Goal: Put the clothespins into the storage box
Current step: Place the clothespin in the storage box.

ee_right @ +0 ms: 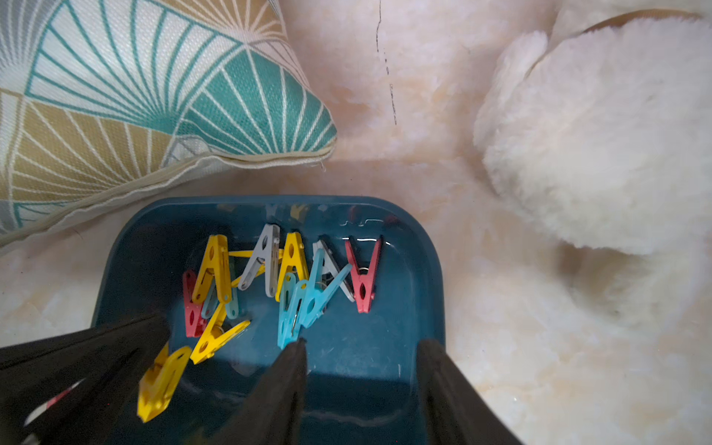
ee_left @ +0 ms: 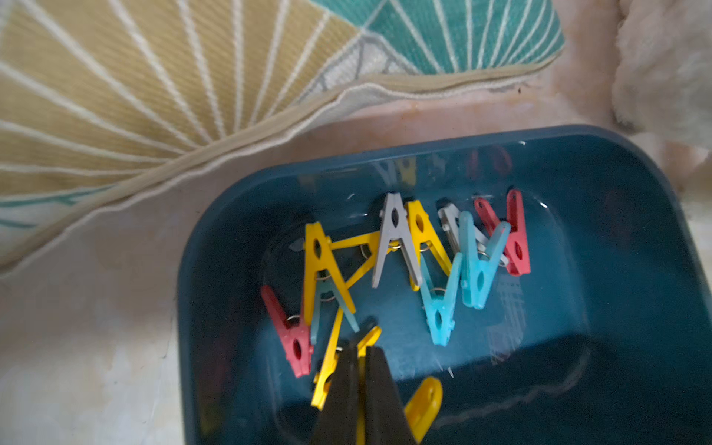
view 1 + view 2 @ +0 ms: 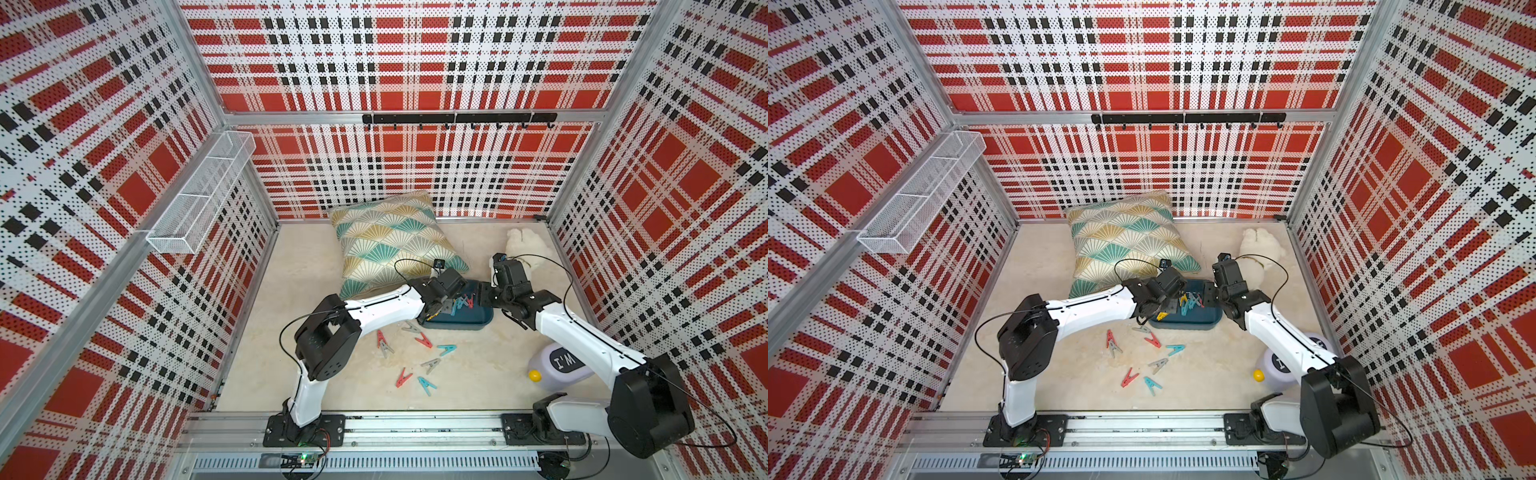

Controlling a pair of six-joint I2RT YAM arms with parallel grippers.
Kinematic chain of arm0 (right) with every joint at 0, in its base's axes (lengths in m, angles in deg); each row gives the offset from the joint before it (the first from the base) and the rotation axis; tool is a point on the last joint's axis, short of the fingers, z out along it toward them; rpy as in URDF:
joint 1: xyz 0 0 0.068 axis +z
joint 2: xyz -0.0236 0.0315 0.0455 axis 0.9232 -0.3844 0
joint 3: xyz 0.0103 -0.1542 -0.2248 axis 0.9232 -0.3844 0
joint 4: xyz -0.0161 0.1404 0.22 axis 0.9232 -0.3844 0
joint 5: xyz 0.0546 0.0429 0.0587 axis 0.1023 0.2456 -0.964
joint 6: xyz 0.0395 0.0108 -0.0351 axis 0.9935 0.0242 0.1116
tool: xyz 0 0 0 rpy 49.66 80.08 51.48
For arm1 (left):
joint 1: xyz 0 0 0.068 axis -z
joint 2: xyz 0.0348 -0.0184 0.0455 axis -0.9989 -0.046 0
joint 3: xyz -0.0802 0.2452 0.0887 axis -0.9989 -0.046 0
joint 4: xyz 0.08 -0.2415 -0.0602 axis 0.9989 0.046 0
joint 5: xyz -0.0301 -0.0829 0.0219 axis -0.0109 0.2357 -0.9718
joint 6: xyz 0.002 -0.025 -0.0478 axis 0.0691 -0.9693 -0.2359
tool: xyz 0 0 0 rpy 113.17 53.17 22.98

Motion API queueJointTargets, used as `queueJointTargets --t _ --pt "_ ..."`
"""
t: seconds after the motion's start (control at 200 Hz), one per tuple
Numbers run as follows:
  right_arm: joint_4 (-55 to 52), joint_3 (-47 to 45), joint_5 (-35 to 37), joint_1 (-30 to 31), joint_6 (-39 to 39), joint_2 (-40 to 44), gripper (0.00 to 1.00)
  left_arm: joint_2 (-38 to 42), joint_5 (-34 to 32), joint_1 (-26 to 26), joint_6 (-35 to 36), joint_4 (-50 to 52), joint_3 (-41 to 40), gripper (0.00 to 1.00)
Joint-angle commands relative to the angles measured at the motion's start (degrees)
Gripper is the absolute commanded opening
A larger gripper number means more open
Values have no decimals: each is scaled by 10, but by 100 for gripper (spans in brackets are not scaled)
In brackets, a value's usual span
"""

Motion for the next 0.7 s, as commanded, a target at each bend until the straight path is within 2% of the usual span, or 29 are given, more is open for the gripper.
queueJointTargets --t 0.0,0.311,0.481,0.696 --pt "-5 -6 0 -4 5 10 53 -32 16 6 24 5 18 0" --pt "-24 15 -2 -29 -14 19 53 -37 19 11 37 24 9 6" --pt "-33 31 -1 -35 -21 23 53 -13 10 11 35 29 18 18" --pt "-42 49 0 -36 -30 18 53 35 -14 3 35 46 36 20"
